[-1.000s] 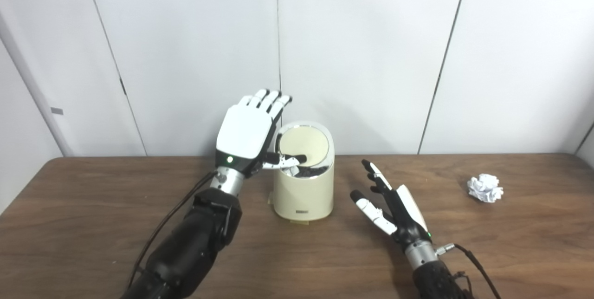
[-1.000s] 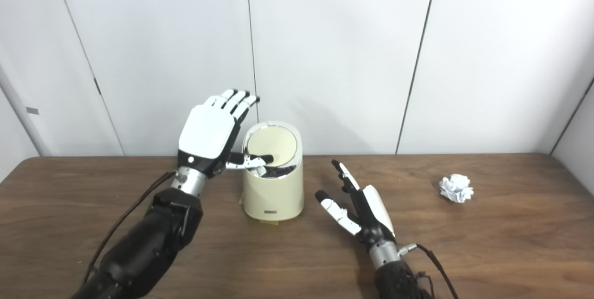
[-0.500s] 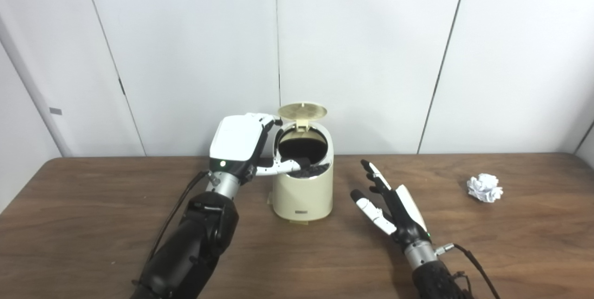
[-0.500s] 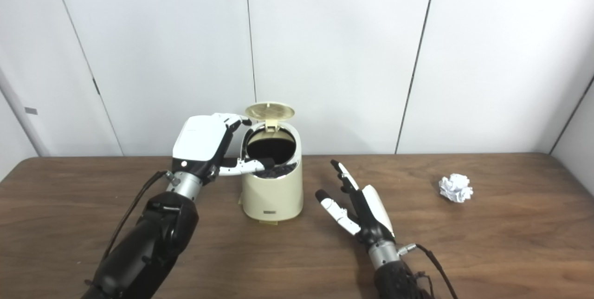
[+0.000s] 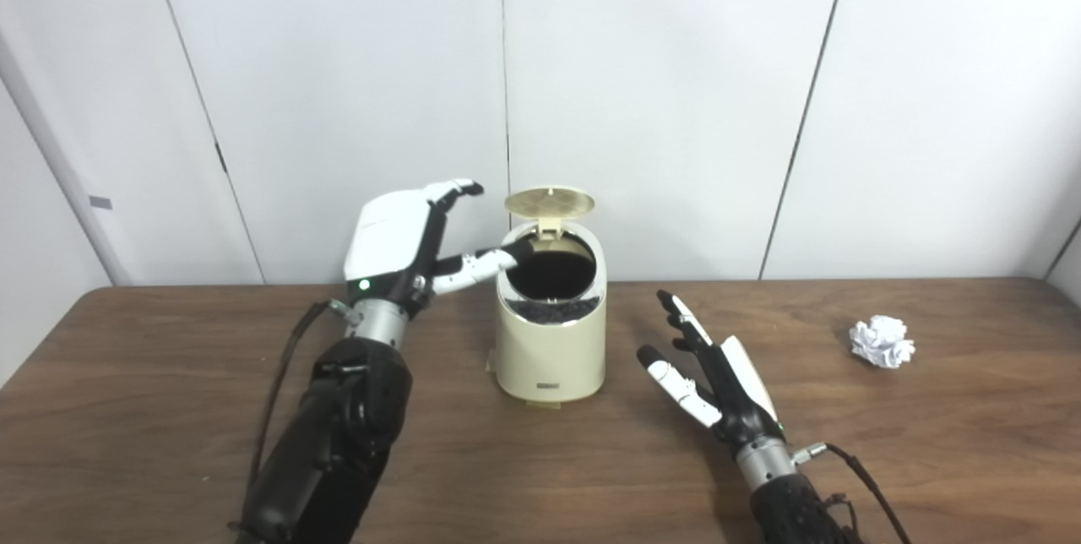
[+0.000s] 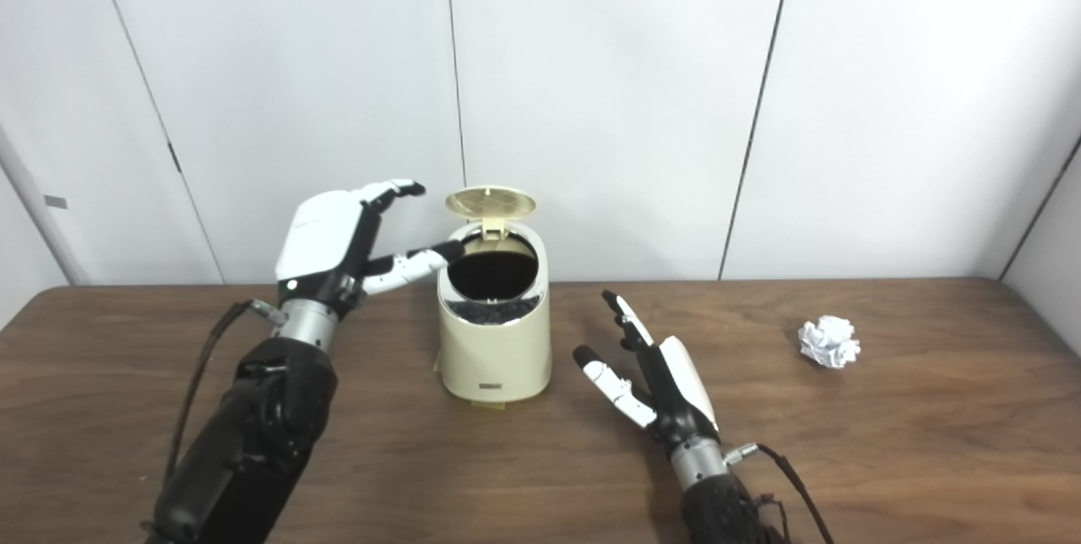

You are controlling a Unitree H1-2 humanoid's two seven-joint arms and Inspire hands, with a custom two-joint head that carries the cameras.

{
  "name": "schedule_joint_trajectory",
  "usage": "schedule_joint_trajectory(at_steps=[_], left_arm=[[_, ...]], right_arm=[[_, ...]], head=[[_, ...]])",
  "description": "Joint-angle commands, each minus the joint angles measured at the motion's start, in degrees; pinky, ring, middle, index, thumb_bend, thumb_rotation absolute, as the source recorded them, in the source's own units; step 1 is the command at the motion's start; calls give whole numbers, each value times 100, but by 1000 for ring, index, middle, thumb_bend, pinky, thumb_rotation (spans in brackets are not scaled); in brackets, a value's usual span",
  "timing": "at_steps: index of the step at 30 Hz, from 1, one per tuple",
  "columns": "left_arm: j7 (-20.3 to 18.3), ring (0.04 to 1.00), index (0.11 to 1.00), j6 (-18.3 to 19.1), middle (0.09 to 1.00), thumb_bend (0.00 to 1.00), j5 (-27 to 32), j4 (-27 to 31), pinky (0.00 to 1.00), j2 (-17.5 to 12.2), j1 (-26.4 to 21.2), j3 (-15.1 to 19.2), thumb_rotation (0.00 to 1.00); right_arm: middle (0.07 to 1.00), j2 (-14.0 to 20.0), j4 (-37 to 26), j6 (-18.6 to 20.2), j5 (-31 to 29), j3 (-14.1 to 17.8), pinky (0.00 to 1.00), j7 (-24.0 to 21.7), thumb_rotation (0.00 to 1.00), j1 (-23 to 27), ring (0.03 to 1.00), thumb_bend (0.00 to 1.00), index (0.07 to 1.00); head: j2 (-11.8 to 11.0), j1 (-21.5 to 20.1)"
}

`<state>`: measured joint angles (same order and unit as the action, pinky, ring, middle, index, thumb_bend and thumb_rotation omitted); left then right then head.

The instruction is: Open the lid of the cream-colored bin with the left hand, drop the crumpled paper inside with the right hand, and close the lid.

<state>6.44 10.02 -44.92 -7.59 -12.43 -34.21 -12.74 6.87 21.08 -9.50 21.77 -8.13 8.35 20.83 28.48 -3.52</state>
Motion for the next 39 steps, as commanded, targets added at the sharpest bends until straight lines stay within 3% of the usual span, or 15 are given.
schedule_joint_trajectory(at_steps=[1, 2, 4, 5, 7, 9, 10, 11, 15, 18, 25, 30, 33, 35, 39], left_arm=[[-25, 793, 851, 43, 834, 947, 183, 395, 656, -64, -159, 192, 1000], [-99, 796, 856, 7, 841, 930, 321, 502, 651, -93, -86, 269, 1000], [-138, 810, 849, -233, 846, 773, 738, 665, 667, -113, 90, 456, 925], [-119, 795, 828, -421, 833, 539, 982, 718, 655, -105, 192, 555, 773], [-66, 789, 821, -775, 825, 468, 1431, 786, 655, -57, 393, 738, 783], [-71, 771, 806, -1068, 803, 383, 1808, 834, 655, -36, 573, 880, 889], [-88, 766, 800, -1174, 795, 354, 1952, 860, 658, -37, 657, 936, 901], [-137, 757, 794, -1209, 785, 325, 2069, 908, 652, -48, 749, 984, 850], [-263, 749, 785, -1225, 771, 349, 2354, 1046, 647, -104, 1077, 1096, 605], [-241, 751, 783, -1368, 771, 362, 2435, 930, 652, -149, 1240, 1136, 591], [-240, 744, 768, -1648, 763, 359, 2534, 790, 644, -201, 1513, 1164, 600], [-375, 764, 770, -1850, 779, 344, 2924, 676, 677, -194, 1695, 1216, 638], [-446, 765, 768, -2128, 778, 360, 3267, 518, 695, -167, 1768, 1300, 945], [-488, 759, 765, -2212, 776, 401, 3415, 454, 690, -180, 1790, 1351, 986], [-594, 761, 769, -2154, 777, 311, 3684, 445, 689, -233, 1866, 1474, 1000]], right_arm=[[952, 55, -154, -114, 45, 30, 853, 77, 903, 60, 928, 477, 936], [951, 63, -263, -18, 92, 40, 849, 84, 894, 35, 925, 495, 933], [949, 66, -519, 148, 166, 88, 837, 119, 800, -7, 919, 536, 931], [932, 68, -632, 196, 225, 118, 802, 172, 651, -19, 903, 573, 915], [918, 97, -843, 307, 498, 145, 762, 346, 597, -30, 882, 599, 903], [903, 137, -1121, 572, 773, 183, 702, 396, 484, -35, 845, 648, 883], [903, 174, -1291, 762, 898, 195, 681, 345, 408, -28, 833, 656, 883], [895, 260, -1472, 1012, 1126, 168, 673, 257, 321, -7, 823, 674, 879], [873, 812, -2149, 2034, 2005, -50, 650, -554, 295, 161, 812, 793, 857], [902, 1261, -2521, 2570, 2469, -190, 643, -1265, 289, 336, 836, 869, 853], [908, 2281, -2532, 2948, 2809, -300, 695, -2558, 280, 906, 868, 996, 828], [914, 2822, -2150, 3076, 3056, -440, 698, -3262, 273, 1417, 875, 1000, 827], [921, 2979, -1805, 3209, 3059, -442, 703, -3509, 226, 1663, 903, 1000, 831], [930, 3039, -1619, 3318, 3050, -429, 697, -3603, 193, 1751, 898, 987, 836], [929, 3190, -1276, 3358, 3010, -390, 671, -3672, 160, 1853, 892, 985, 835]], head=[[17, 7], [26, 22], [42, 42], [48, 48], [55, 49], [59, 46], [63, 42], [68, 41], [90, -6], [100, -42], [127, -242], [134, -365], [128, -500], [129, -519], [150, -584]])
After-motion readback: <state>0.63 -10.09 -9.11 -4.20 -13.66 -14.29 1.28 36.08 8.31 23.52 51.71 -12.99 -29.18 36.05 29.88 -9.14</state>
